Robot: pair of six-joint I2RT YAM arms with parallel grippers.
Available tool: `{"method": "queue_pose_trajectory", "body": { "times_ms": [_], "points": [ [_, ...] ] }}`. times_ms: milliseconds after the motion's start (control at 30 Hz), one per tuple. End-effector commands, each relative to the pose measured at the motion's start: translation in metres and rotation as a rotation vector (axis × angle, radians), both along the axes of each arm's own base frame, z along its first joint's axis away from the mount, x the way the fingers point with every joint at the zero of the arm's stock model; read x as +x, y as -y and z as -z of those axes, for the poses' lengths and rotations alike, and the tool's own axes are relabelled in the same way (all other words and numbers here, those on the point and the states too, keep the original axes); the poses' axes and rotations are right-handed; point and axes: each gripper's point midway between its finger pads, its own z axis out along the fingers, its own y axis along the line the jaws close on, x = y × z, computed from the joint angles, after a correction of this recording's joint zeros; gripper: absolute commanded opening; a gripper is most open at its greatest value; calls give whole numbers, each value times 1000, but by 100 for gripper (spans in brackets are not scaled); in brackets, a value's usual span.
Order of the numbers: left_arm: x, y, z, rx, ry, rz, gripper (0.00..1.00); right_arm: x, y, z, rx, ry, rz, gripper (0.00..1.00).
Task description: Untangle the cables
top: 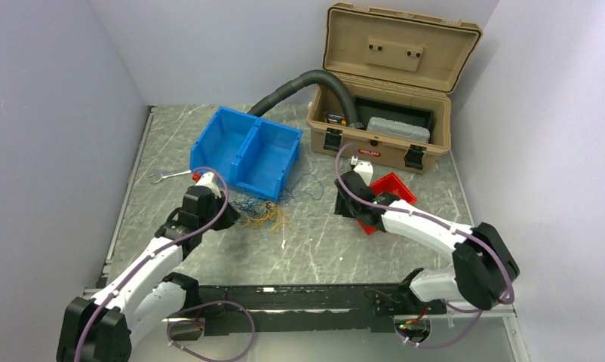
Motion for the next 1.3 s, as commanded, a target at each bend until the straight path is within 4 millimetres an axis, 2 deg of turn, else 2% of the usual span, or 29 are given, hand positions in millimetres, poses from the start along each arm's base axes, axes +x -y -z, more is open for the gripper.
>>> {"method": "queue_pose_trajectory", "body": {
  "times_ms": [0,100,133,200,300,367,400,500,533,567,633,700,833,933,1067,1267],
  "points": [
    [-3,39,-20,-126,101,227,2,-3,-65,-47,230,148,-391,51],
    [-13,69,-34,-191,152,397,1,-21,-103,-82,385,257,-624,72],
    [-17,78,-37,-193,158,446,1,-27,-111,-88,396,275,-670,75],
    [-25,96,-44,-179,181,536,1,-34,-126,-91,380,279,-749,75],
    [-36,116,-53,-166,201,632,2,-47,-145,-82,309,244,-830,75],
    [-40,123,-52,-173,185,666,8,-53,-152,-73,262,221,-846,75],
    [-40,124,-51,-171,173,667,16,-55,-155,-70,247,211,-849,74],
    [-35,113,-42,-107,117,589,53,-53,-157,-64,237,200,-819,74],
    [-32,106,-42,-84,120,546,59,-54,-157,-63,243,199,-813,74],
    [-30,99,-46,-65,138,513,75,-53,-156,-63,247,205,-799,74],
    [-27,85,-55,-26,170,445,97,-53,-155,-65,255,211,-783,74],
    [-25,73,-63,8,185,394,99,-55,-154,-64,265,203,-786,73],
    [-16,57,-66,107,139,321,99,-53,-155,-63,264,194,-765,72],
    [-8,62,-65,150,93,348,95,-47,-143,-47,159,144,-680,70],
    [3,70,-49,201,5,379,91,-49,-133,-40,114,115,-601,70],
    [3,93,-27,249,-58,455,89,-66,-125,-21,116,40,-462,78]
  ]
}}
